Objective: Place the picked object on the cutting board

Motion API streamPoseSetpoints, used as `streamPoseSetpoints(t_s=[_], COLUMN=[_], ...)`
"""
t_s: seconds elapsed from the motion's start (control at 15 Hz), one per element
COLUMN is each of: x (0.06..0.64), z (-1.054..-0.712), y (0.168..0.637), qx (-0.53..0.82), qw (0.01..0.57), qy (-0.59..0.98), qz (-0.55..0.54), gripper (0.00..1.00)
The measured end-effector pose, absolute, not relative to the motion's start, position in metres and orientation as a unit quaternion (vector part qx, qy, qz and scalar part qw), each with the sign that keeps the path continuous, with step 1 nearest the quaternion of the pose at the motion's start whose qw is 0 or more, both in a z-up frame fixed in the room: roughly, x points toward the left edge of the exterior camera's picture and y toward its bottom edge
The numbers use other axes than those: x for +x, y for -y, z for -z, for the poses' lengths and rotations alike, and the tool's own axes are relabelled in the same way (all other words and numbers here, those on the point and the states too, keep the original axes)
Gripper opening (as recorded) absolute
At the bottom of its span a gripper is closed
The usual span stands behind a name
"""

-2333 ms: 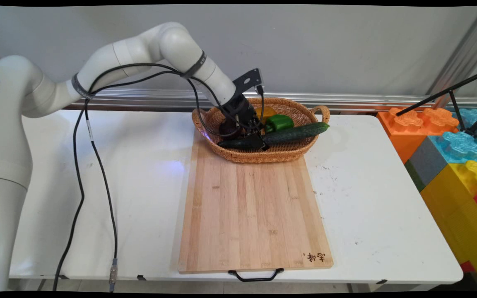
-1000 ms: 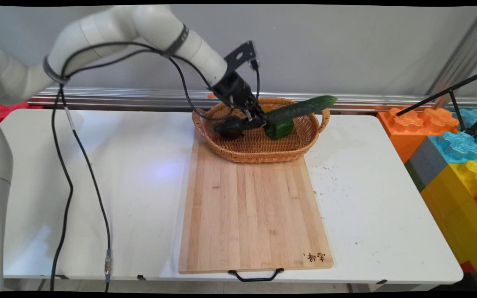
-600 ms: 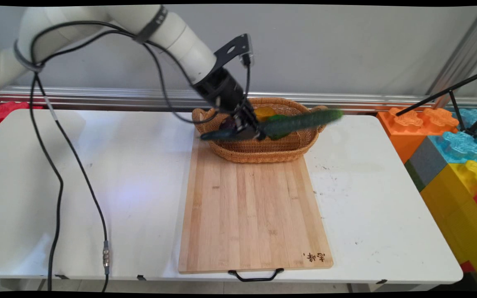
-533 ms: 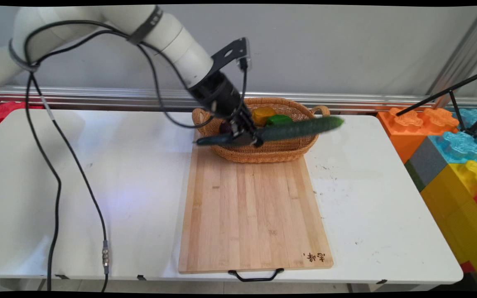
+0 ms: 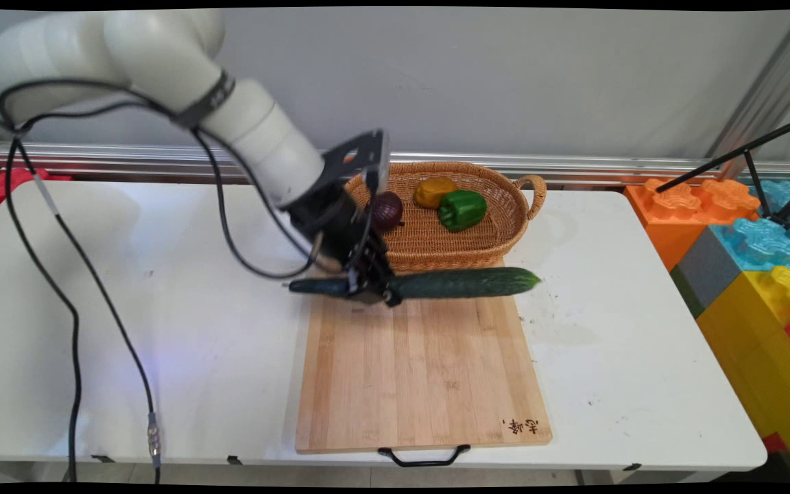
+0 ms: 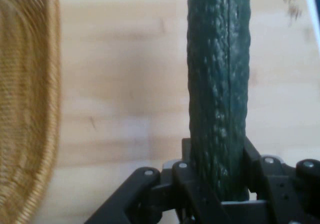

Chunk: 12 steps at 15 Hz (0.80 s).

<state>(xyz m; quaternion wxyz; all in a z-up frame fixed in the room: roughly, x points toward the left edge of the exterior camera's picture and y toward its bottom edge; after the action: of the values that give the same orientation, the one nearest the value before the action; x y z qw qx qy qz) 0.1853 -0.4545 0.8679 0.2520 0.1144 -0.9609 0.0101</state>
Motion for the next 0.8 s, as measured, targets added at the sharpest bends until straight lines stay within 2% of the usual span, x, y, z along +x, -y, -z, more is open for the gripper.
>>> streamPoseSetpoints(t_s=[0.4, 0.8], x=[0.194, 0.199], z=[-0.797, -0.771], y=[0.451, 0.462], qx=[0.102, 0.107], qw=[0.212, 0.199], qy=[0.971, 0.97], qz=[-0.047, -0.086], gripper=[0.0, 0.0])
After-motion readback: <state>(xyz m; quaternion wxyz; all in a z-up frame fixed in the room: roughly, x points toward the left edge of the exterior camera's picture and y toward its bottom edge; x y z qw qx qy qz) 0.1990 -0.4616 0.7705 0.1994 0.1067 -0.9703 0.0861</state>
